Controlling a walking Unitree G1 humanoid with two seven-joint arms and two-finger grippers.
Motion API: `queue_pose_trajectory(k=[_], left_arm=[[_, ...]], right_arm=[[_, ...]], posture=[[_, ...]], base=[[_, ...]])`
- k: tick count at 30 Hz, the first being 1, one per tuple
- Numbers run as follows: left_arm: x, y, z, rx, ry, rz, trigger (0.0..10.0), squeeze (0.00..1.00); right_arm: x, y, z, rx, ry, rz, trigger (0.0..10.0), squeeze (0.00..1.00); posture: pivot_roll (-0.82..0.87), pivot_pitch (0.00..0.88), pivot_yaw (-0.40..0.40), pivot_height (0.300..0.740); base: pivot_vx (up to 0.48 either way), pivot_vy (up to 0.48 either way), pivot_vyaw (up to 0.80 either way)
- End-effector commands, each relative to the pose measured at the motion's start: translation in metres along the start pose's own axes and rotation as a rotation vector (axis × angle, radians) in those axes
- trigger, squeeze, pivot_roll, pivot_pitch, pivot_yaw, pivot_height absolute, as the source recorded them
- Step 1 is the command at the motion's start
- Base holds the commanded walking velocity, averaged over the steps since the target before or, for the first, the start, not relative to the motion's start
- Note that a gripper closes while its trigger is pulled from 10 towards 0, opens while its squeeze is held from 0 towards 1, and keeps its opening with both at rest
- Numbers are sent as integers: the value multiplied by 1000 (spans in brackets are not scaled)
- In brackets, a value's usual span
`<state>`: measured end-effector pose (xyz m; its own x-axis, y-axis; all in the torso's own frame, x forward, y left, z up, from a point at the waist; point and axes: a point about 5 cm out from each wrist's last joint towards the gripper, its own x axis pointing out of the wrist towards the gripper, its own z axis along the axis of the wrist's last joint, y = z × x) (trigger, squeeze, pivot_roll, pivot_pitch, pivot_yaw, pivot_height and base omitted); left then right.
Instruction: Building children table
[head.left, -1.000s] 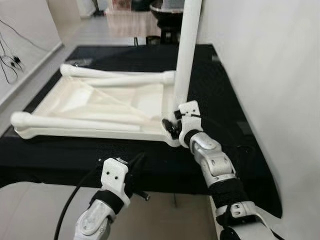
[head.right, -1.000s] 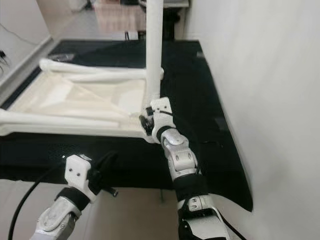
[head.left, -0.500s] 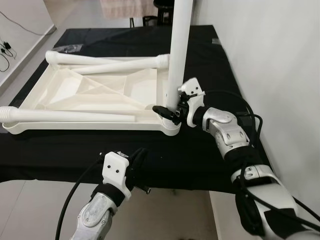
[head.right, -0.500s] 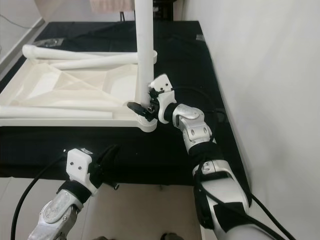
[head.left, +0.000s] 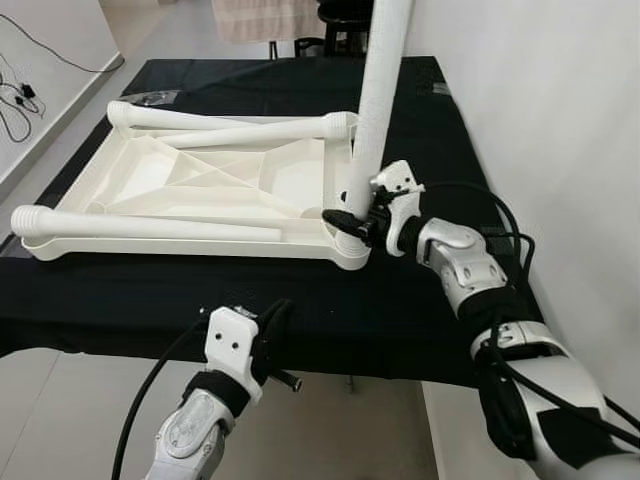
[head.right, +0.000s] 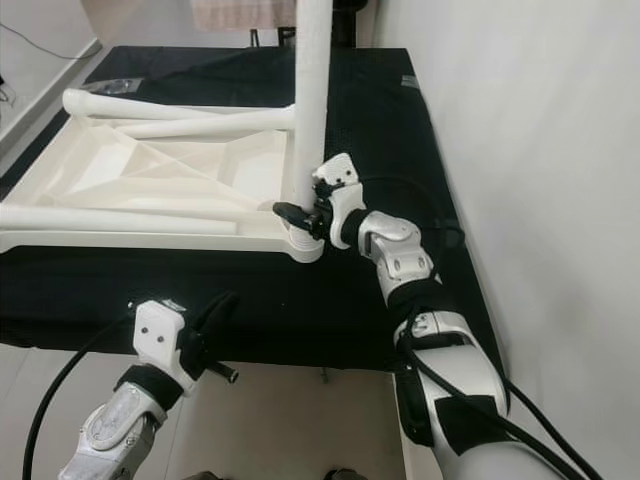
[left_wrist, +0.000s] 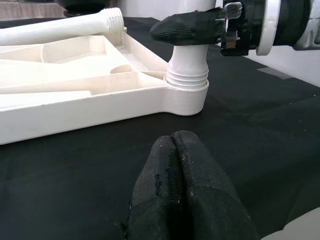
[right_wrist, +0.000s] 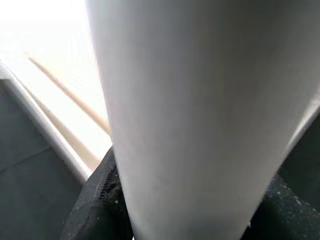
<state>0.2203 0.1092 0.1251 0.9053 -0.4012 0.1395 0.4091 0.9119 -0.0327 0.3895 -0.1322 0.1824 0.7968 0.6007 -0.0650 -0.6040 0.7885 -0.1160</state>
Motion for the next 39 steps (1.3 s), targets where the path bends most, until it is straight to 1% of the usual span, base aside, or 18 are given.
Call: queue_pose_trajectory(k=[1, 2, 4, 5, 6, 9, 13, 14, 17, 18, 21, 22, 24, 27, 30, 34, 38, 39], left_arm=[[-4, -1, 0, 2, 2, 2, 10000, 0], [-4, -1, 0, 3, 2, 1, 10000, 0], [-4, -1, 0, 3, 2, 1, 10000, 0], [-5, 0, 1, 4, 3, 0, 10000, 0], [-5, 1, 1, 6, 4, 0, 10000, 0], [-5, 2, 1, 9, 6, -1, 10000, 0], [-4, 3, 1, 10, 9, -3, 10000, 0], [-4, 3, 1, 13, 9, -1, 10000, 0], [-4, 3, 1, 15, 8, 1, 10000, 0], [-3, 3, 1, 17, 9, 2, 10000, 0], [-3, 4, 0, 18, 10, 3, 10000, 0], [-2, 3, 0, 17, 10, 3, 10000, 0], [-2, 3, 0, 16, 10, 2, 10000, 0], [-1, 3, 0, 15, 10, 2, 10000, 0], [-1, 3, -1, 14, 10, 2, 10000, 0], [-1, 2, -1, 14, 9, 3, 10000, 0], [-1, 2, -1, 14, 9, 3, 10000, 0], [-1, 2, -1, 14, 9, 4, 10000, 0]], right_arm=[[-15, -9, -38, 24, 140, -345, 0, 0], [-24, -2, -52, 69, 163, -505, 0, 0], [-32, 3, -60, 106, 178, -605, 0, 0], [-35, 18, -61, 106, 163, -632, 0, 0], [-32, 32, -59, 115, 149, -606, 0, 0], [-20, 46, -56, 102, 145, -535, 0, 0], [-8, 42, -49, 98, 128, -508, 0, 0], [-4, 40, -44, 101, 106, -500, 10000, 0], [-1, 40, -40, 103, 91, -501, 10000, 0], [2, 36, -33, 108, 64, -488, 10000, 1000], [4, 29, -22, 111, 47, -474, 10000, 1000], [9, 22, -6, 104, -11, -375, 10000, 0], [9, 21, 0, 105, -37, -330, 10000, 0], [10, 26, 16, 75, -115, -68, 10000, 0], [6, 22, 19, 28, -118, 88, 10000, 0], [4, 11, 15, -67, -75, 109, 10000, 0], [2, 3, 16, -45, -67, 97, 10000, 0], [1, 0, 17, -31, -67, 101, 1882, 0]], posture=[[115, 128, -15, 740], [115, 134, -14, 740], [115, 134, -14, 740], [126, 141, -5, 740], [119, 138, 6, 740], [133, 131, 5, 740], [141, 127, 2, 740], [142, 123, 5, 740], [142, 123, 5, 740], [149, 118, 2, 740], [150, 118, 2, 740], [153, 111, -1, 740], [153, 111, -1, 740], [153, 108, -3, 740], [157, 107, -7, 740], [159, 108, -12, 740], [158, 107, -12, 740], [159, 108, -10, 740]], base=[[0, 0, 0], [0, 0, 0], [0, 0, 0], [0, 0, 0], [0, 0, 0], [0, 0, 0], [0, 0, 0], [0, 0, 0], [0, 0, 0], [0, 0, 0], [0, 0, 0], [0, 0, 0], [0, 0, 0], [0, 0, 0], [0, 0, 0], [0, 0, 0], [0, 0, 0], [0, 0, 0]])
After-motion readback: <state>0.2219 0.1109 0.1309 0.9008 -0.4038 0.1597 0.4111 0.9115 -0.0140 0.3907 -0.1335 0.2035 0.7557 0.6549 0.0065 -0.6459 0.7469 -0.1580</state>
